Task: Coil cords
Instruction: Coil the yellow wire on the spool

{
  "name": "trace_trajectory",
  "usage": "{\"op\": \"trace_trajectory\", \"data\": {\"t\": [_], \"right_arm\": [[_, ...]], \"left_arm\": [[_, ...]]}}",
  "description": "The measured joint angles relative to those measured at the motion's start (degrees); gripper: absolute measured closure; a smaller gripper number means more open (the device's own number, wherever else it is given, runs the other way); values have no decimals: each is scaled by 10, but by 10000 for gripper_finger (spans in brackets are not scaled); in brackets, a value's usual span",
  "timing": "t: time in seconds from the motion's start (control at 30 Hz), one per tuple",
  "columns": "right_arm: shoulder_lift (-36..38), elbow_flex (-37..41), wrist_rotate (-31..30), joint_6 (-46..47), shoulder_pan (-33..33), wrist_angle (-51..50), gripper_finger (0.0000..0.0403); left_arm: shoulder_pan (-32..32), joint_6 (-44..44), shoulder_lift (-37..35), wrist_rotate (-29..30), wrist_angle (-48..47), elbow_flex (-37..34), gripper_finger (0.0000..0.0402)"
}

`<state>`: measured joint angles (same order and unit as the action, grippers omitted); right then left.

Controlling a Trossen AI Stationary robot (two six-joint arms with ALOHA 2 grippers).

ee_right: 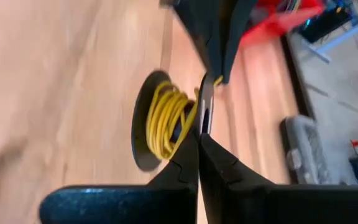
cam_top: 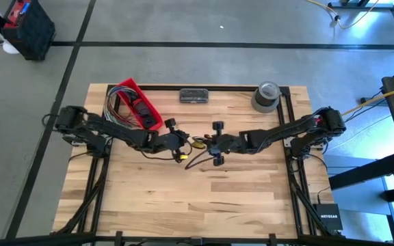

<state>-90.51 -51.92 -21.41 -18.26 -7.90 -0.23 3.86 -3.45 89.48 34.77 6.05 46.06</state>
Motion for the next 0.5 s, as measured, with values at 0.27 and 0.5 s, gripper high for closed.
{"op": "trace_trajectory", "data": {"t": [0.27,0.5], "right_arm": [[-55,9,-70,-14,0,-7,402],[-85,9,-70,-16,0,2,402]], "left_arm": [[-20,-5,73,6,12,1,396],[-20,-8,95,0,39,1,396]]}}
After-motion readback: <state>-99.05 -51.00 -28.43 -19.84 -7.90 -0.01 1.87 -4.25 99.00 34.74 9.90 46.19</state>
